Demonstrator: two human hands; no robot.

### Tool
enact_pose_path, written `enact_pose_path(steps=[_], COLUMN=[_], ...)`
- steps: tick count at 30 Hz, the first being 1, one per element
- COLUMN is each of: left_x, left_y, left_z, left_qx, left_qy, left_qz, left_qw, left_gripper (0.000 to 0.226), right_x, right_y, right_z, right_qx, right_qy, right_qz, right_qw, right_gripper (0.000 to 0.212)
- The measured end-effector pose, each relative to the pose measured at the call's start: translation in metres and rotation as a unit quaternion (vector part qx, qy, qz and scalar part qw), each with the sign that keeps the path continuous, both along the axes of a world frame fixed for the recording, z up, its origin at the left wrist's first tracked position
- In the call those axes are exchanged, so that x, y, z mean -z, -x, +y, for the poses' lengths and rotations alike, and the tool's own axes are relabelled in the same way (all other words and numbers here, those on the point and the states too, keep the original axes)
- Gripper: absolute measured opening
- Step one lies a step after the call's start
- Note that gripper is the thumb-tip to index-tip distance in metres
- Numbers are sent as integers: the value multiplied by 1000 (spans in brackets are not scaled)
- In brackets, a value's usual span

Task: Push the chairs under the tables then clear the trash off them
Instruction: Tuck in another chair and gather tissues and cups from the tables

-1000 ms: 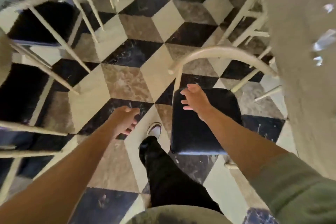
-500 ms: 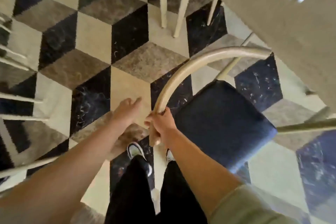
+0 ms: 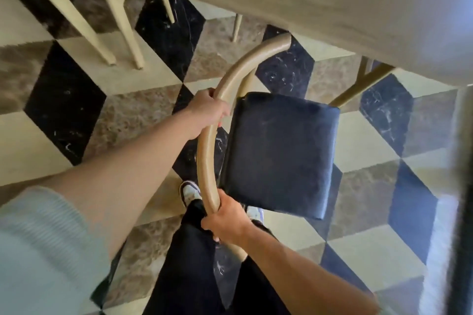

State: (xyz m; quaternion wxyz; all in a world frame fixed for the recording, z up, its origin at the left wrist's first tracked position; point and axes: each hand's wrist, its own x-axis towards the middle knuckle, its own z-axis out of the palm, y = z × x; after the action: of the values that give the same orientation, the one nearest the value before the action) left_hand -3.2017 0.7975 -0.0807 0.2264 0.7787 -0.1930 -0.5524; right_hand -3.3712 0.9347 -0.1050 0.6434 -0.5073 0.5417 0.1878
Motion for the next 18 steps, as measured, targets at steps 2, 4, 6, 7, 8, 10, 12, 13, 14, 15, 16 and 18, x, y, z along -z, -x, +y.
enact_pose_path(steps=[2,4,6,7,8,10,12,13,14,15,16,18], left_x=[0,4,7,6,6,4,6,7,10,11,11,6], left_y=[-12,-25,-37,-45,-51,-65,-74,-76,-76,-74,-68,-55], left_z=[4,9,19,22,27,35,43,46,48,48,44,33], left_qx=[-8,-15,-29,-40,-53,-87,-135,-160,-186,-203,-214,-218], left_qy=[8,9,6,4,1,-9,-21,-27,-29,-31,-29,-26], left_qz=[13,20,27,26,25,26,29,32,33,27,12,-19], left_qw=[1000,1000,999,999,998,996,990,986,982,978,976,975], left_gripper=[20,22,28,30,31,30,29,32,36,40,42,44], right_x=[-4,-2,-4,-5,-6,-9,-12,-13,-13,-13,-13,-15], right_y=[-6,-8,-13,-16,-17,-18,-14,-10,-4,4,14,33], right_z=[-2,-6,-5,-7,-10,-21,-37,-47,-60,-77,-98,-139], right_qx=[-12,-50,-90,-107,-123,-169,-221,-245,-271,-303,-339,-396], right_qy=[8,18,16,21,27,47,51,46,43,53,69,112], right_qz=[7,23,40,40,39,42,47,46,47,47,50,55], right_qw=[1000,998,995,993,991,984,973,967,961,950,937,910], right_gripper=[42,48,54,51,47,40,40,41,39,35,32,28])
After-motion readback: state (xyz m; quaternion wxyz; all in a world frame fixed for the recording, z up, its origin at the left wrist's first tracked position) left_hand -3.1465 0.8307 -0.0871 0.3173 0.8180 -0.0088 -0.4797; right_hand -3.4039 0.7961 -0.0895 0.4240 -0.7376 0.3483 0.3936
